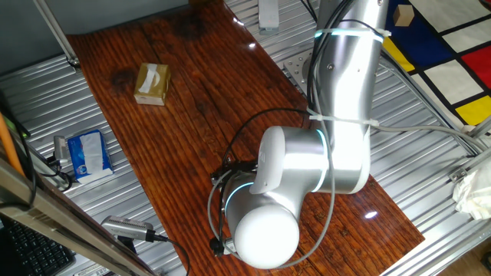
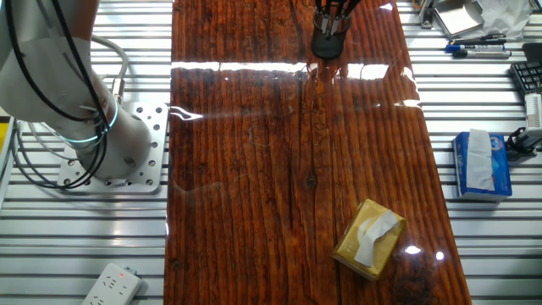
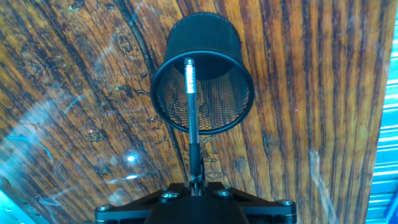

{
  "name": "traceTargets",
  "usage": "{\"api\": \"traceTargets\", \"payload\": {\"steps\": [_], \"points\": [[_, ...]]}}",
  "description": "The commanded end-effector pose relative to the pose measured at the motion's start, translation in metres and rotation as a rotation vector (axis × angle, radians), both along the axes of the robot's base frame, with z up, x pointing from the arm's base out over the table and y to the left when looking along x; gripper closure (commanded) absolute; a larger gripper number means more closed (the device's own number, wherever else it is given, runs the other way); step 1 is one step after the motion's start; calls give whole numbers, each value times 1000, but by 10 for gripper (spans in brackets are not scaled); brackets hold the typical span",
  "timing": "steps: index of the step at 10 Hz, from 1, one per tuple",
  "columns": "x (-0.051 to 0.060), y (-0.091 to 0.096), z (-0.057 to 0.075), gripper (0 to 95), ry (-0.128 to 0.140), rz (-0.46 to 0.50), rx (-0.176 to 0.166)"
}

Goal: Put the pen into the pen holder

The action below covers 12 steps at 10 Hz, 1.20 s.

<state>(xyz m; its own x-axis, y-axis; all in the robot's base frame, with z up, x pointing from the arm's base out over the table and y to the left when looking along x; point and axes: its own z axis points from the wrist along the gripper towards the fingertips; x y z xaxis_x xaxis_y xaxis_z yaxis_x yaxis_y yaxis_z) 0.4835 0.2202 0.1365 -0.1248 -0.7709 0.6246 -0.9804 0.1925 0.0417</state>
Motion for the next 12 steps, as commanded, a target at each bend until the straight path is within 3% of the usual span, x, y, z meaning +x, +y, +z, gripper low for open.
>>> {"api": "traceTargets", "payload": {"steps": [1, 4, 8, 9, 12], "points": [[0, 0, -1, 950, -1, 3, 1], [-1, 0, -1, 950, 2, 11, 7], [-1, -1, -2, 950, 9, 16, -9], [-1, -1, -2, 760, 12, 19, -12], [-2, -1, -2, 760, 14, 26, -13]]}}
